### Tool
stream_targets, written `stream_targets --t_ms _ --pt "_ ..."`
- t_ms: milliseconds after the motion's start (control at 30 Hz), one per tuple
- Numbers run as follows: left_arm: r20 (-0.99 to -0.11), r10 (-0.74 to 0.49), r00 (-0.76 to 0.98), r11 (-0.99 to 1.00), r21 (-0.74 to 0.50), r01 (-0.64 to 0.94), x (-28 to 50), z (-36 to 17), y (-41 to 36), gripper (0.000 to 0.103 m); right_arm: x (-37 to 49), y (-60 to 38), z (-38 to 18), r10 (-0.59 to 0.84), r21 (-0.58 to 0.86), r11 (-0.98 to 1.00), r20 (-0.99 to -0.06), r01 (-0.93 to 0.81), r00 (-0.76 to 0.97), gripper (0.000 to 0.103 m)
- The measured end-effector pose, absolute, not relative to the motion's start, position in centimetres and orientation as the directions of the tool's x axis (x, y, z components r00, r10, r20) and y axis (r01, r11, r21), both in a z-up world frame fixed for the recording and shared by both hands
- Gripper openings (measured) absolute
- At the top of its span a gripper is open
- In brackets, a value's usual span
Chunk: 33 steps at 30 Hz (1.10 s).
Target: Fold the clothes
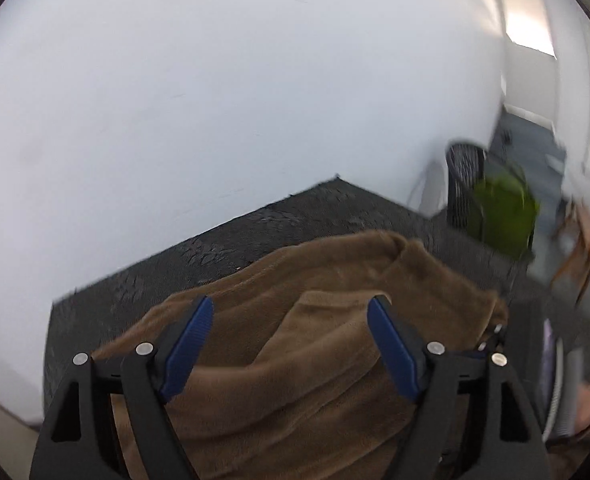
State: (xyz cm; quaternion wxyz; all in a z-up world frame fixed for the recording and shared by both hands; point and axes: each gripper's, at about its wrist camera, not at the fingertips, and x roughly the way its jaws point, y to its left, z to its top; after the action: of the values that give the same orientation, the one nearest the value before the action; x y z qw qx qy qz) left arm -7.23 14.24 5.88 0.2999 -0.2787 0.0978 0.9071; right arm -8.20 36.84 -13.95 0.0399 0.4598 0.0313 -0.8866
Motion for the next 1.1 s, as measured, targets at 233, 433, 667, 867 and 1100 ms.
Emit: stream_targets --t_ms 233,433,667,867,1100 --pt "-0.611 0.258 -0.748 -0.950 -0.022 -0.310 -6.0 1.9 3.4 0.085 -7.6 41.4 -11.7 -0.255 0.276 -0.959 -0.738 0.065 -0.625 0.102" --pt "-0.679 0.149 -0.719 -0.987 -0.061 -0.147 -5.8 -2.6 -2.4 0.085 -10.7 45.2 -8.0 -0.224 0.276 -0.960 -0.666 0.044 -0.711 0.102" --pt "-0.705 0.054 -0.707 -0.992 0.044 -0.119 -6.1 -4.9 -1.9 0.085 -16.6 46.5 -9.2 -0.282 0.339 -0.940 -0.691 0.046 -0.665 0.100" --pt "-0.721 -0.008 -0.693 -0.989 0.110 -0.103 -6.4 -6.6 -1.5 0.085 -19.4 45.6 -11.7 -0.325 0.376 -0.926 -0.744 0.035 -0.584 0.063" --pt "-0.739 -0.036 -0.672 -0.987 0.133 -0.094 -7.1 -7.6 -1.7 0.087 -19.4 43.2 -12.4 -0.324 0.321 -0.941 -0.761 0.108 -0.562 0.033"
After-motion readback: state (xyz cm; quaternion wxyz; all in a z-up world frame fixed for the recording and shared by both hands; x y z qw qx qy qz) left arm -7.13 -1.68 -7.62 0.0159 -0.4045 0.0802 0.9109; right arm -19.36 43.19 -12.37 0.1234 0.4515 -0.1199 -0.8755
